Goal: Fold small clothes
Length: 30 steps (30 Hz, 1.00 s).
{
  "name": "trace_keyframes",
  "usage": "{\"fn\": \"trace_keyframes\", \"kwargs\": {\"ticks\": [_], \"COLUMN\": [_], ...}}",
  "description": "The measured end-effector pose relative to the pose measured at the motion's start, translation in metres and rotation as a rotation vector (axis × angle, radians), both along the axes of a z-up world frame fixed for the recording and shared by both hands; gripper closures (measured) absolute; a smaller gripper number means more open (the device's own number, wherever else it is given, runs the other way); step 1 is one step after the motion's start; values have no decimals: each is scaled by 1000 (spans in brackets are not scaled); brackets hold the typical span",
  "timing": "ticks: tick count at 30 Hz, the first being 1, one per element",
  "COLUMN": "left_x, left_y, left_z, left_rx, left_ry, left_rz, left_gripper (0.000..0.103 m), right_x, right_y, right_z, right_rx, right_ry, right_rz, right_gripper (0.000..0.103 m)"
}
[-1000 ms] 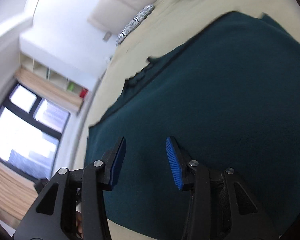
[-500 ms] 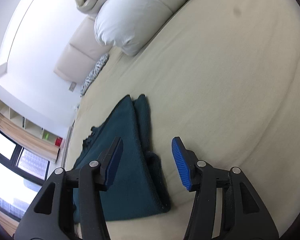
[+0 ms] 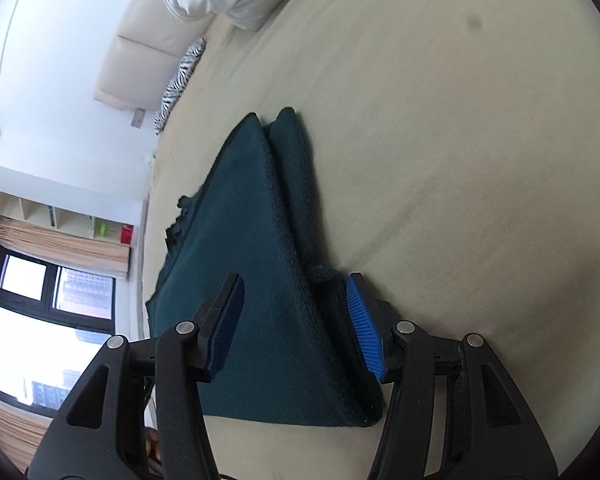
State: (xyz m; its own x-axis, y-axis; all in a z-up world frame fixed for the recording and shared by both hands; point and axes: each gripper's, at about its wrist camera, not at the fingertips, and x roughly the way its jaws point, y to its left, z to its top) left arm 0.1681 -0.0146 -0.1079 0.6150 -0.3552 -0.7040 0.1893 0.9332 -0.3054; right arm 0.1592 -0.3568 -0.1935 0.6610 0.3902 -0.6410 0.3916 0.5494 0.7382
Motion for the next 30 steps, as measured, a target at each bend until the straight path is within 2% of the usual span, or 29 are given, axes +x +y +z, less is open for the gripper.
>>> {"fn": "trace_keyframes", "kwargs": {"ticks": [4,7,10,13,16,17,20,21,22,25,30], "left_x": [6,14,20,23,22,22,23,24,23,23,24], "left_y": [-23,-35,-28,-22,-19,-18,-19,-20,-20,-21,-16], "left_z": [0,-10,-17,-22,-27,-27,-28,-28,-28,-29,-30], "left_rx": [-27,17,-10,-22,-33,-40,-40,-35,-32,-36,-62], "left_ry": [16,55,78,93,92,96,98,96,93,92,95], "left_rz": [-38,-61,-60,-61,-69,-68,-69,-69,-68,-67,-70], "left_gripper": [62,62,63,71,73,74,74,74,74,74,74], "right_x": [11,21,30,35,37,37,35,35,34,33,35], "right_y": [2,6,7,15,26,27,22,22,21,25,37], "right_z": [0,-2,-6,-4,-5,-5,-13,-15,-17,-16,-6], "right_rx": [59,57,88,101,93,79,87,88,93,68,-36], "right_ry": [40,47,41,24,17,18,36,40,36,26,37], "right_rz": [26,52,60,101,130,125,96,91,88,80,66], "right_gripper": [51,51,51,53,54,55,73,82,85,86,89]}}
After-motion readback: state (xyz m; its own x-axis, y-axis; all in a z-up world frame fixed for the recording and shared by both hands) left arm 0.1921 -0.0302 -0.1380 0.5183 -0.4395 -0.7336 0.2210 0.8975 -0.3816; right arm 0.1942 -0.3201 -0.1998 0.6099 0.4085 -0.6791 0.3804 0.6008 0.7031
